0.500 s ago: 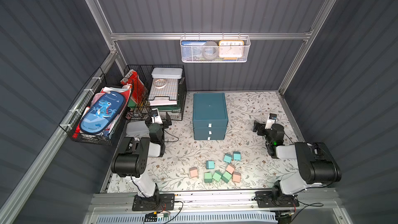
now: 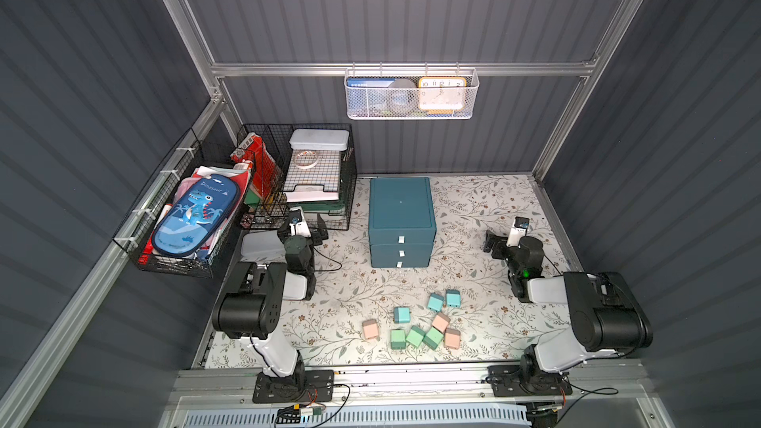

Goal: Place the plugs into the drawer by color
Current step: Adjust the storage box at the center of the board.

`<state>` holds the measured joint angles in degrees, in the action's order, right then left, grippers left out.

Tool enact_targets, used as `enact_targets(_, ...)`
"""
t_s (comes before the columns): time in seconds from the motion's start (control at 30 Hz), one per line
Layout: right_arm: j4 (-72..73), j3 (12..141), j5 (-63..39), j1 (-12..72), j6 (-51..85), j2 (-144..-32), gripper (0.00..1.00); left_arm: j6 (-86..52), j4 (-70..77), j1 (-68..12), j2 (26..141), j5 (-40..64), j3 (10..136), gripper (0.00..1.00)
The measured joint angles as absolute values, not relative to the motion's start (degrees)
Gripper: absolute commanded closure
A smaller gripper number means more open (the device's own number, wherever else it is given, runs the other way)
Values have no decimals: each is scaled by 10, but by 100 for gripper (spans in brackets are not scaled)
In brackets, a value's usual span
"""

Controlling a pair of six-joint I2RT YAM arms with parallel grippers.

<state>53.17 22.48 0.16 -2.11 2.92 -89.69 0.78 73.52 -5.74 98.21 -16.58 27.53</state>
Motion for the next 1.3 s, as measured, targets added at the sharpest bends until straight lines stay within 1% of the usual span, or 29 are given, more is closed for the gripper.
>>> enact_targets(0.3, 532, 225, 3, -21, 29, -897, 1, 8, 735, -58, 982, -168, 275, 1)
enact_targets(0.37, 526, 225, 30, -13, 29, -891, 1, 7, 723, -63, 977, -193, 277, 1)
enact_targets(0.47, 408, 245, 81, 14, 31, -819, 1, -2, 610, -76, 939, -235, 321, 1)
enact_targets(0.53, 277, 316, 102, 39, 53, -752, 1, -19, 522, -90, 897, -258, 378, 1)
enact_targets(0.67, 121, 465, 98, 102, 102, -663, 1, -85, 322, -115, 844, -250, 531, 1)
enact_targets(0.73, 65, 512, 69, 135, 131, -628, 1, -121, 222, -127, 838, -223, 606, 1)
enact_targets(0.8, 13, 537, 25, 154, 162, -606, 1, -146, 142, -137, 826, -182, 640, 1)
enact_targets(0.93, -77, 558, -48, 181, 214, -604, 1, -181, 11, -155, 789, -67, 644, 1)
enact_targets(1.0, -116, 562, -87, 204, 235, -615, 3, -194, -38, -164, 772, 5, 644, 1)
enact_targets(1.17, -152, 563, -172, 236, 261, -648, 6, -217, -91, -177, 750, 157, 643, 1)
enact_targets(1.3, -154, 575, -216, 239, 270, -690, 8, -225, -103, -177, 753, 243, 636, 1)
